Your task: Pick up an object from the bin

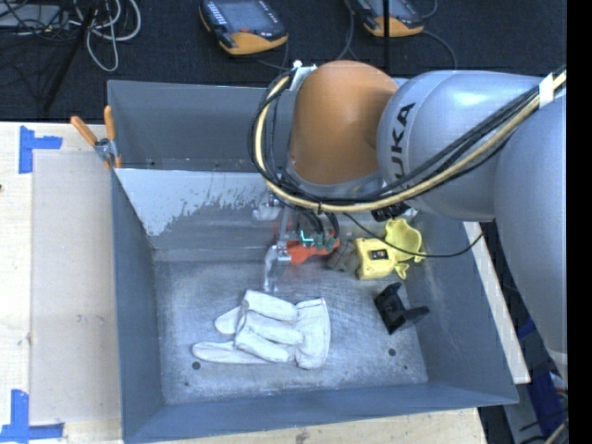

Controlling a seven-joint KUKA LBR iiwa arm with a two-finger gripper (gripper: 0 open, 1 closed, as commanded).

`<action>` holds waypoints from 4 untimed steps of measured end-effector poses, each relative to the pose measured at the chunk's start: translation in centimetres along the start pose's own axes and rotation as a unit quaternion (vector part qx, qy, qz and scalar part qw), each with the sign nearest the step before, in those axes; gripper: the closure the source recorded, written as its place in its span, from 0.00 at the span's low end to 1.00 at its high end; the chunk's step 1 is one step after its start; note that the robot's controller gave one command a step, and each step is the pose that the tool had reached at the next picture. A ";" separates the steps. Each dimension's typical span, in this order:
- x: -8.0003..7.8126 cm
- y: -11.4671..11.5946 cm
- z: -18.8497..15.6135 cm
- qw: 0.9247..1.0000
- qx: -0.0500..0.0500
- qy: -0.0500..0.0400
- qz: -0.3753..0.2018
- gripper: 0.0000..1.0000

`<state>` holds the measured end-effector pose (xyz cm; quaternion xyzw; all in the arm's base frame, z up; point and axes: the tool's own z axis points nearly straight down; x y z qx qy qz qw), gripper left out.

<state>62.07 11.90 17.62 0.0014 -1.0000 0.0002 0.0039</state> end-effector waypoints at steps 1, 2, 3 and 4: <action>-0.2 0.0 -0.4 1.000 0.000 -0.004 0.001 0.00; 3.7 -3.6 10.1 0.999 -0.001 -0.007 -0.034 1.00; 3.7 -3.6 10.1 0.999 -0.001 -0.007 -0.034 1.00; 4.1 -2.2 -1.4 0.999 0.000 -0.004 -0.039 1.00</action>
Offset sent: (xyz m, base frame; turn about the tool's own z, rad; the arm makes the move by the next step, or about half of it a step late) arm -0.0409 -0.0372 -0.1062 -0.0715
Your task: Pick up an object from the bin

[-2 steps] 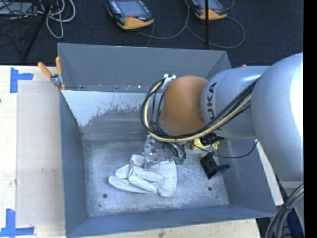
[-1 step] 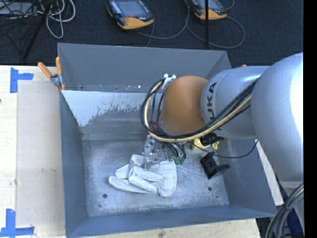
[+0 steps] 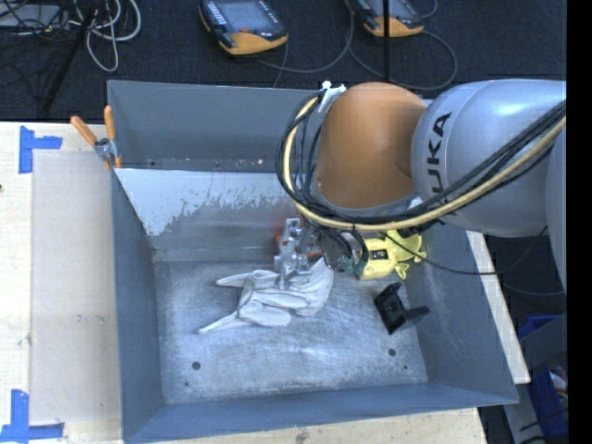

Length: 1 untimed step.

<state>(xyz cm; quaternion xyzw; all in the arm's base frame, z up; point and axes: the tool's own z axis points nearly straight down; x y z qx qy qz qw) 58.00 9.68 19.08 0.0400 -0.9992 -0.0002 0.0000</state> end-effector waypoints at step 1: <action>0.0 0.0 0.0 1.000 0.000 0.000 0.001 0.00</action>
Offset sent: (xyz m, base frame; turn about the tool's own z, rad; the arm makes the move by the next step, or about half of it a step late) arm 0.0000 0.0000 0.0000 0.0000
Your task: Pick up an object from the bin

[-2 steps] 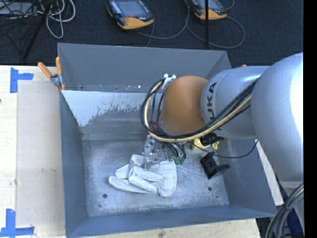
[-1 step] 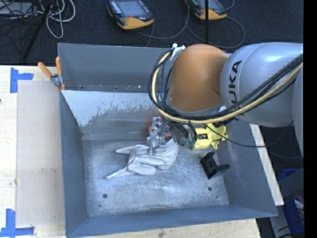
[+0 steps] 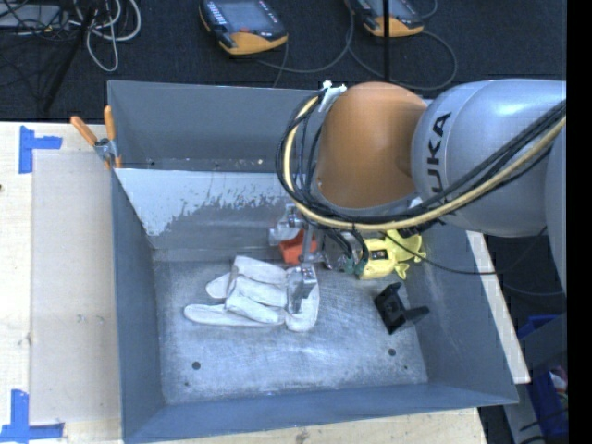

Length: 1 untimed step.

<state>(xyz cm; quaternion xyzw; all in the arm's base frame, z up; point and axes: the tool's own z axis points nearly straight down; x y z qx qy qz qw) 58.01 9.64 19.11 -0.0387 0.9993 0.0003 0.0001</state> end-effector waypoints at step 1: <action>0.0 0.0 0.0 1.000 0.000 0.000 0.000 0.00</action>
Offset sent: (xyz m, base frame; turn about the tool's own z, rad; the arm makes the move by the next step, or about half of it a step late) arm 0.0091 0.0643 -0.0102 -0.2717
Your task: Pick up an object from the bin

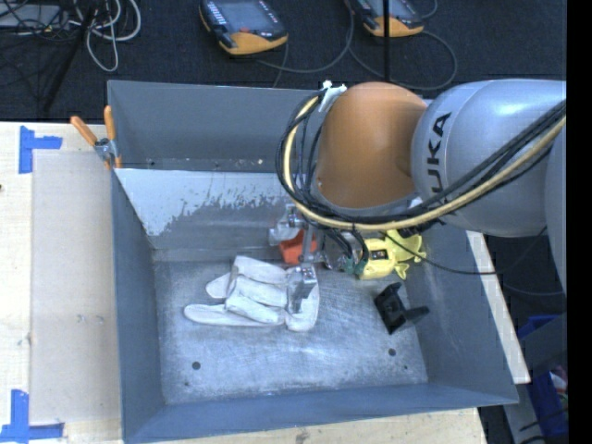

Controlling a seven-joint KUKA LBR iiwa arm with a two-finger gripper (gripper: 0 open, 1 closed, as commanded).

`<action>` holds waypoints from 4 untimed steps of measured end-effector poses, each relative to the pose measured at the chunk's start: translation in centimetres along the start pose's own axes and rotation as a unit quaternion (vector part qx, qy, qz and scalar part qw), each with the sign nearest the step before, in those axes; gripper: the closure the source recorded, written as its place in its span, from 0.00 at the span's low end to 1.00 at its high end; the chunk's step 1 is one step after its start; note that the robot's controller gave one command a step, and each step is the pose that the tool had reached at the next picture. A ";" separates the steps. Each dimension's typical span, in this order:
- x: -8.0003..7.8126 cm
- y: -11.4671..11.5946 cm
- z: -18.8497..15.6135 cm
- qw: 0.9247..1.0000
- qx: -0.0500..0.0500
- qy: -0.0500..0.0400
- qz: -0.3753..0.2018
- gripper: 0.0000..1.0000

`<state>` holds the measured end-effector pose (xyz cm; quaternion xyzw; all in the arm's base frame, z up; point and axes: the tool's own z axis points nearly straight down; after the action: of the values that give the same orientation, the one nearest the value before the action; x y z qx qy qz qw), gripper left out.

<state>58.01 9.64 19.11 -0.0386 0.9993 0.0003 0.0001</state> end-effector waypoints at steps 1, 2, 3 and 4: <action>-0.4 1.5 0.3 0.999 0.001 0.000 -0.036 0.00; -0.2 3.5 5.9 0.997 0.000 -0.003 -0.083 0.00; -0.7 4.1 10.9 0.997 -0.001 -0.015 -0.076 1.00; -0.7 4.1 10.9 0.997 -0.001 -0.015 -0.076 1.00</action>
Offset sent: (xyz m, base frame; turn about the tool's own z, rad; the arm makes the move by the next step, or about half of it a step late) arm -0.0075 0.0457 -0.1211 -0.0332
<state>58.35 13.83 8.19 -0.1147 0.9933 0.0015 0.0151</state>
